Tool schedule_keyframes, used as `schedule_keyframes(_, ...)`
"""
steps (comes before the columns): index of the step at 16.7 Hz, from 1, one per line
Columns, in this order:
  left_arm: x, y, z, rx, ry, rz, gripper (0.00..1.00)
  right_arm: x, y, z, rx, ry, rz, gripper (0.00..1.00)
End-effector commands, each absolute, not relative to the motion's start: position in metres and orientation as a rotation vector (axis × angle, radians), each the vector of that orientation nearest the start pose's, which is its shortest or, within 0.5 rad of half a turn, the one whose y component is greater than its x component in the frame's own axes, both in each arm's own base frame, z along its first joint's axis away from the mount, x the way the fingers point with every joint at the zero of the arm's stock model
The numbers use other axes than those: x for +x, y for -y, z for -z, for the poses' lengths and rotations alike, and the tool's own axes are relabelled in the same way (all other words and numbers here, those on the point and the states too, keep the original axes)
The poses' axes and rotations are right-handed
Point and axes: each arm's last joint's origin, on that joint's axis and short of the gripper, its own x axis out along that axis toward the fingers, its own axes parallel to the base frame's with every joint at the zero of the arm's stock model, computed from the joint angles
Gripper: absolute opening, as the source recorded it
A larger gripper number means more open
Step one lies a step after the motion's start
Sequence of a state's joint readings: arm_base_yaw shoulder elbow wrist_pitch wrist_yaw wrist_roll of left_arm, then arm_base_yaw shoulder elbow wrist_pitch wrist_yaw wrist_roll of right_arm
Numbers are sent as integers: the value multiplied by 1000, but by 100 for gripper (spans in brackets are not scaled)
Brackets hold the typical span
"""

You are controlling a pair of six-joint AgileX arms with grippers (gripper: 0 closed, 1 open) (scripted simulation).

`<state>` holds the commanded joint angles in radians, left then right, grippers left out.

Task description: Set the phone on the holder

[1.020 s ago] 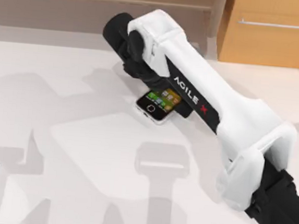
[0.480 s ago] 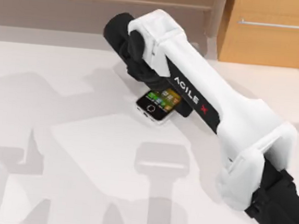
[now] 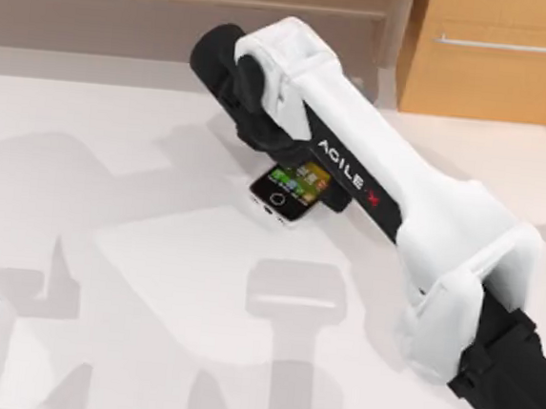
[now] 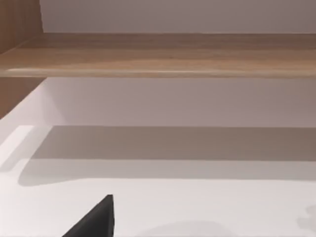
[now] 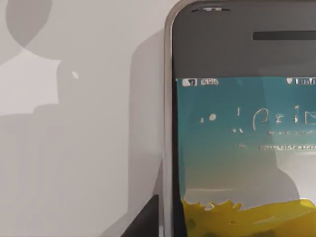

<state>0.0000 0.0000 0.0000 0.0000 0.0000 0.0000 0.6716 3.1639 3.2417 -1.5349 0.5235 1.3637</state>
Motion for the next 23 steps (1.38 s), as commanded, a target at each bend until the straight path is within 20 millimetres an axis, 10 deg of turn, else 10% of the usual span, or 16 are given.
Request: schedule_keyframes(23,106,1,-160,0,0,0,100,421,-340,-127,407,-990,575,0)
